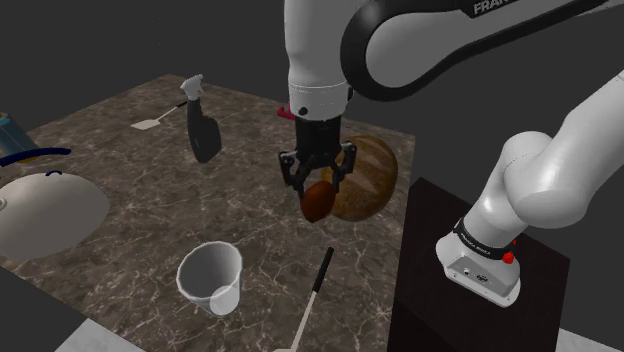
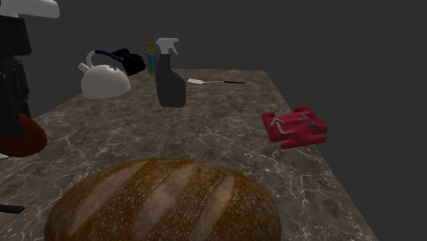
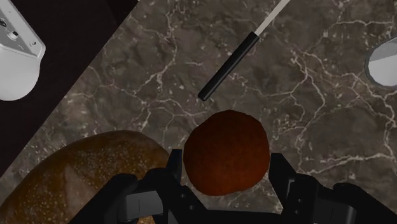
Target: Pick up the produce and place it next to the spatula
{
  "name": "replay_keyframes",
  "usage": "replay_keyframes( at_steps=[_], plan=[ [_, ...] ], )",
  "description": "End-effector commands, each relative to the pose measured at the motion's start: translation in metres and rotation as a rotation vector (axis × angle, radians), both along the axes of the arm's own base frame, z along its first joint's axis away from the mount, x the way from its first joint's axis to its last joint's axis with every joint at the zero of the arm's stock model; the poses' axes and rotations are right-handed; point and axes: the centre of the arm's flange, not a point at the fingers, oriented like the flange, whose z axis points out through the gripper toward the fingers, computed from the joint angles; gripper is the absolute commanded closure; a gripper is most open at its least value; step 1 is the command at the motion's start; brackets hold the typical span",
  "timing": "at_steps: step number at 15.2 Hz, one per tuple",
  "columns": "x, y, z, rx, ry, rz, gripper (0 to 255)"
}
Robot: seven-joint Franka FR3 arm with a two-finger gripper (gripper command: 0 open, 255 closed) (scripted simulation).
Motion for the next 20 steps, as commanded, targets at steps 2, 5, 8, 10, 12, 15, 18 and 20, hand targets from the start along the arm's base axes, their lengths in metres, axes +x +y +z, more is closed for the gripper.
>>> replay_keyframes(
  at_steps=[2, 5, 8, 10, 12, 15, 18, 20],
  plan=[
    [0.000, 0.000, -0.016, 0.000, 0.000, 0.000, 255],
    [0.000, 0.000, -0.031, 0.000, 0.000, 0.000, 255],
    [0.000, 0.000, -0.047, 0.000, 0.000, 0.000, 255],
    [0.000, 0.000, -0.058, 0.000, 0.000, 0.000, 255],
    [0.000, 0.000, -0.068, 0.000, 0.000, 0.000, 255],
    [0.000, 0.000, -0.084, 0.000, 0.000, 0.000, 255],
    [0.000, 0.000, -0.103, 0.000, 0.000, 0.000, 255],
    [0.000, 0.000, -0.103, 0.000, 0.000, 0.000, 255]
  ],
)
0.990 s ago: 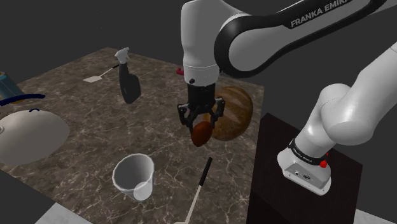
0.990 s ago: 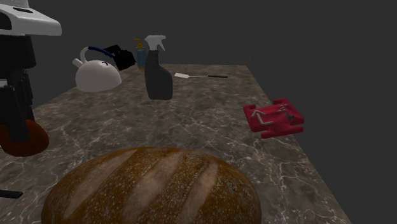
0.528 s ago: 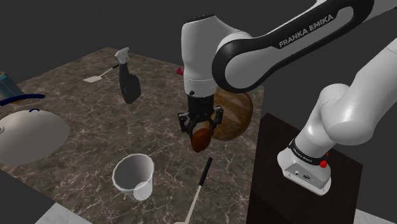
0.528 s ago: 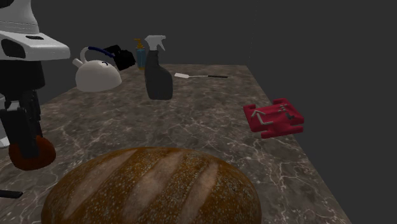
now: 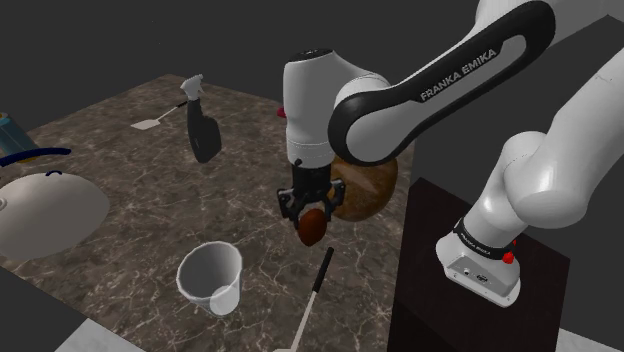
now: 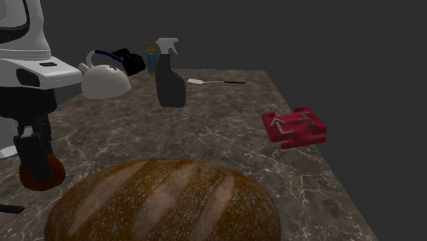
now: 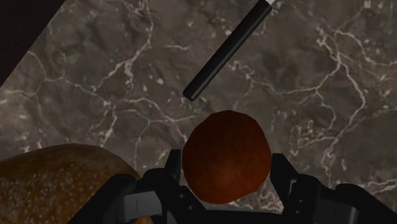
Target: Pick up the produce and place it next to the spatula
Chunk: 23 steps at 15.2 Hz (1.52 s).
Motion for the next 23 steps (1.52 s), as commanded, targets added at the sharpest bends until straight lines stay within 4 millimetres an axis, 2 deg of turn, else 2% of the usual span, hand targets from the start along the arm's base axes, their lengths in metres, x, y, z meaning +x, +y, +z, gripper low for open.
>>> replay_keyframes(
  at_steps=[1, 6, 7, 12, 16, 23],
  plan=[
    [-0.003, -0.003, -0.007, -0.008, 0.011, 0.001, 255],
    [-0.003, -0.003, -0.007, -0.008, 0.011, 0.001, 255],
    [-0.002, -0.002, -0.007, -0.008, 0.011, 0.001, 0],
    [-0.003, -0.003, -0.007, -0.008, 0.011, 0.001, 0],
    [0.005, -0.005, 0.042, -0.008, 0.011, 0.001, 0],
    [0.005, -0.005, 0.042, -0.008, 0.011, 0.001, 0]
  ],
)
